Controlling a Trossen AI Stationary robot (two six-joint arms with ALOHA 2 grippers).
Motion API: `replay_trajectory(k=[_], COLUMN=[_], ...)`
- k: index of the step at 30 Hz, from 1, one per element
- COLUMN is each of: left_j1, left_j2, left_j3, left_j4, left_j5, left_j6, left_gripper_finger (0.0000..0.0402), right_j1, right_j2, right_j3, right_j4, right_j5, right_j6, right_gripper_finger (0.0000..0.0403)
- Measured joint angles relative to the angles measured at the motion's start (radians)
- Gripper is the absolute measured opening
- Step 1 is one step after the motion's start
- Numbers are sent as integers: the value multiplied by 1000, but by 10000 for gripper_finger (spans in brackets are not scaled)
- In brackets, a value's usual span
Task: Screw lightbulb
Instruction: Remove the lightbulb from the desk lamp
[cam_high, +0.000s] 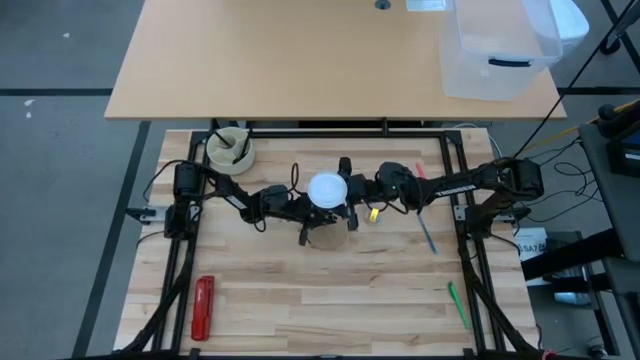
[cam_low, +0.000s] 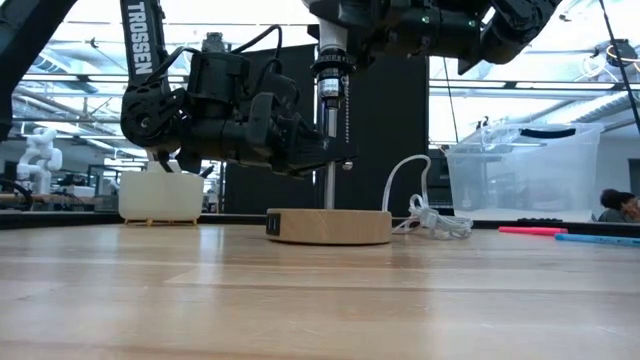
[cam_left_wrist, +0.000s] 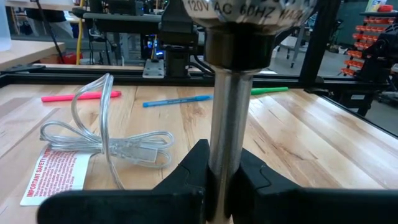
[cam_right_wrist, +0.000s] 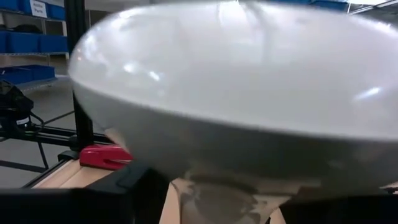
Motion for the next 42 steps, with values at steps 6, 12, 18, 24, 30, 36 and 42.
replay_trajectory(k=[6,12,18,24,30,36,42], left_j1=[0,0,0,1,0,-1,0], left_j2=[0,0,0,0,0,0,0], left_j3=[0,0,1,3,3,2,2], left_j4=[0,0,-1,1,4,4,4], left_j5=[-4,-5,-6,-16,-17,-14,-11], left_j6=[-1,-4,-8,-11,-10,-10,-9], left_gripper_finger=[31,31,31,31,31,31,31], right_j1=[8,9,23,43,74,85,85], right_j2=[1,1,-27,-106,-145,-159,-159], right_j3=[0,0,-1,-3,-3,-5,-5], right_j4=[18,23,-17,-158,-219,-223,-222], right_j5=[27,36,105,177,247,237,232], right_j6=[-7,-14,-50,-81,-106,-102,-95], right_gripper_finger=[256,256,256,256,256,256,256])
